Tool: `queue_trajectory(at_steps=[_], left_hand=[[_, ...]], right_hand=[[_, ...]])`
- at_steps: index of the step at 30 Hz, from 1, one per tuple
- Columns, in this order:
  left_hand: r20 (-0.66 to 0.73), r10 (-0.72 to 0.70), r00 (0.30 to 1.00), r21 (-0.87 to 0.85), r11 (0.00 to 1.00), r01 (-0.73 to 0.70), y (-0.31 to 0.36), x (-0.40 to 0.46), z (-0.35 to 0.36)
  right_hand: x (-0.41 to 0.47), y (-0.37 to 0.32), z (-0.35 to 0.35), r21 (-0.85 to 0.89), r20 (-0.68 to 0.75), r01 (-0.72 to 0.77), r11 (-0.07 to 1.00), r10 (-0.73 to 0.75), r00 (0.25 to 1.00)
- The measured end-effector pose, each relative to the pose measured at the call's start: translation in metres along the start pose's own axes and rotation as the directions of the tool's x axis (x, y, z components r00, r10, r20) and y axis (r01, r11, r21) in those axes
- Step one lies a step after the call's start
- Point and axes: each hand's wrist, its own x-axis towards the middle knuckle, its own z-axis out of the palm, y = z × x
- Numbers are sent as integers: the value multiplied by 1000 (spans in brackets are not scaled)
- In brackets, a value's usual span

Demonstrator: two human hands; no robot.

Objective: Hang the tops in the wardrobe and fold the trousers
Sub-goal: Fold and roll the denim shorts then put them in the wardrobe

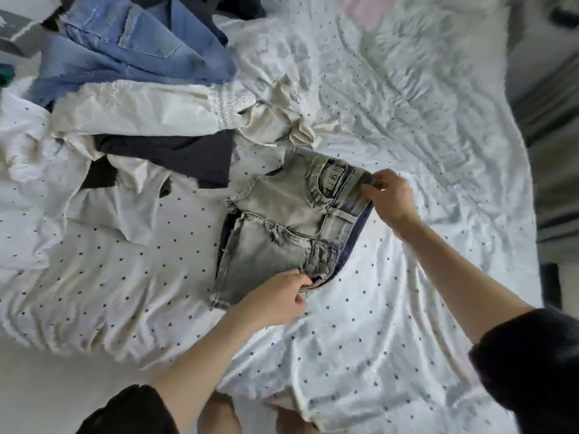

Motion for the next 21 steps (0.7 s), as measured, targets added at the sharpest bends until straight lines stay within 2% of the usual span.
queue_trajectory(at_steps=[2,4,6,8,10,14,16,18,21], left_hand=[[-10,56,998,-2,998,-56,23,14,11],[45,107,993,13,994,-108,43,26,27],[174,132,976,23,990,-138,55,33,42],[275,137,951,58,986,-159,56,37,54],[231,151,961,140,972,-186,46,37,60],[4,212,977,361,911,-199,0,24,63],[23,251,968,511,829,-228,-23,16,65],[39,221,974,619,760,-198,-42,10,68],[-2,178,984,664,736,-132,-57,3,64]], right_hand=[[11,13,-17,27,-87,-12,1000,14,996],[18,35,-29,69,-145,-46,997,56,988],[16,62,-29,167,-107,-101,981,119,987],[1,92,-21,214,-11,-200,956,207,978],[-24,119,-8,185,72,-285,940,276,958],[-85,150,29,130,242,-456,880,418,876],[-112,156,48,138,311,-527,839,468,827],[-130,157,63,156,355,-571,806,494,794],[-144,155,76,208,373,-609,765,514,772]])
